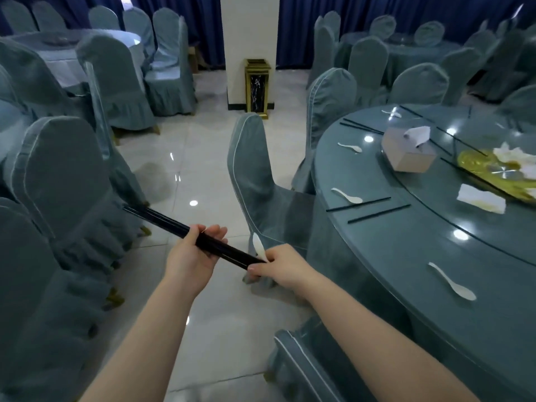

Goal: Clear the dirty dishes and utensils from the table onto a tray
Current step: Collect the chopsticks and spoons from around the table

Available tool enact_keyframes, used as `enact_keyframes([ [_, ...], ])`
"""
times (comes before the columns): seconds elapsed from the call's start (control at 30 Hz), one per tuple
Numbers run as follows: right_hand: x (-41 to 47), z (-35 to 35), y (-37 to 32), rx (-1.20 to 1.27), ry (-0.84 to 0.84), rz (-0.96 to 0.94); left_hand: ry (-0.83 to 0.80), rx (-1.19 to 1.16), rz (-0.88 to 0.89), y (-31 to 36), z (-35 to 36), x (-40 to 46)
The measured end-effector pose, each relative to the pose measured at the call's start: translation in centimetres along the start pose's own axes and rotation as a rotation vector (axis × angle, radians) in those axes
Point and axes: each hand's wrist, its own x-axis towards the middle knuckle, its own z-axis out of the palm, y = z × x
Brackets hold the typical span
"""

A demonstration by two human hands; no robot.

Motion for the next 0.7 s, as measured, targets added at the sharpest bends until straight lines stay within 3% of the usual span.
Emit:
enact_keyframes([
  [0.2,2.6,-1.8,-0.4,0.12,0.265,0.062,-0.123,0.048,-0.182,1.2,2.0,6.9],
  [0.33,3.6,-2.8,0.1,0.267,0.475,0.201,-0.241,0.1,-0.242,3.3,4.0,11.3],
  [0.7,2.1,-6.1,8.4,0.653,1.128,0.54,-0.47,0.276,-0.442,2.5,10.6,17.2],
])
